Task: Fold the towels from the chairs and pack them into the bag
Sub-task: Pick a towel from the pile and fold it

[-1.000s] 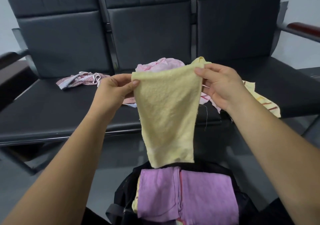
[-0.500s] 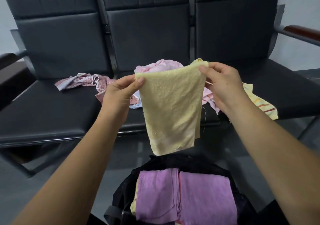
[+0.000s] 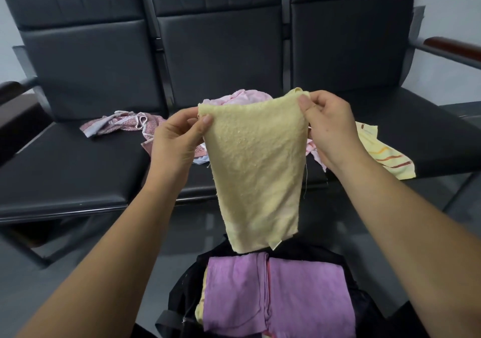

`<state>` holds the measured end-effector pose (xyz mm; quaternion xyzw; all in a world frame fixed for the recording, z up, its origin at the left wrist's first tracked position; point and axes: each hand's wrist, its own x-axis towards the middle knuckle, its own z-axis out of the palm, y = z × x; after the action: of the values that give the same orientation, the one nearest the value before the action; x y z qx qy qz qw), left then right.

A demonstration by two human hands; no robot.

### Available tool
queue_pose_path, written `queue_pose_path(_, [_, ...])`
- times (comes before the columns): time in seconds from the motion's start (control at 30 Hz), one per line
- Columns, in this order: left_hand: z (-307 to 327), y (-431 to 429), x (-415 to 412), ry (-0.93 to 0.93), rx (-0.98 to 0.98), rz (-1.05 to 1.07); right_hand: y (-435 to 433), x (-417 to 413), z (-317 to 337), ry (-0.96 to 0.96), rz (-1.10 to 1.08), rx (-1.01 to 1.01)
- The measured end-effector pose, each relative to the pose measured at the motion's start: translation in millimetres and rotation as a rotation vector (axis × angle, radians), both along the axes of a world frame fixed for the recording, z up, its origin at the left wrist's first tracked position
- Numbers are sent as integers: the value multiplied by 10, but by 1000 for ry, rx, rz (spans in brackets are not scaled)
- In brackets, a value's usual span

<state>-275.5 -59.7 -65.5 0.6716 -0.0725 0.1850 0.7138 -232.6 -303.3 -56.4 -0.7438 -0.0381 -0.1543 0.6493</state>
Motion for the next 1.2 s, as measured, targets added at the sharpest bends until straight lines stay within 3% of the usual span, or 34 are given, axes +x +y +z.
queue_pose_path(0.07, [1,4,-7,18,4,-13,31,-64,41,-7,56,34])
queue_pose_path(0.17, [0,-49,-48,9,91,-66,140,-153,70,9,329,99])
queue_pose_path(0.27, [-1,-123,-67,1,173,-122,284,-233,-23,84,540,-151])
queue_pose_path(0.33, [-11,-147,-69,-13,232,-168,376,-270,-110,72,536,-228])
queue_pose_path(0.43, [-36,-171,-54,4,184,-177,424,-276,-140,74,438,-71])
queue_pose_path(0.53, [-47,-131,-35,176,71,-254,381,-244,-96,82,425,161])
queue_pose_path(0.67, [-156,-89,-112,532,453,-536,289,-169,-40,175,349,473])
queue_pose_path(0.8, [-170,-203,-163,551,14,-550,135,-53,-96,338,264,542])
queue_pose_path(0.97, [-129,-296,-112,523,-421,-376,18,10,-211,574,452,432])
queue_pose_path(1.1, [-50,-239,-93,541,-577,-345,-38,4,-267,574,672,421])
queue_pose_path(1.2, [-47,-206,-62,535,-597,-321,-86,2,-329,501,715,402])
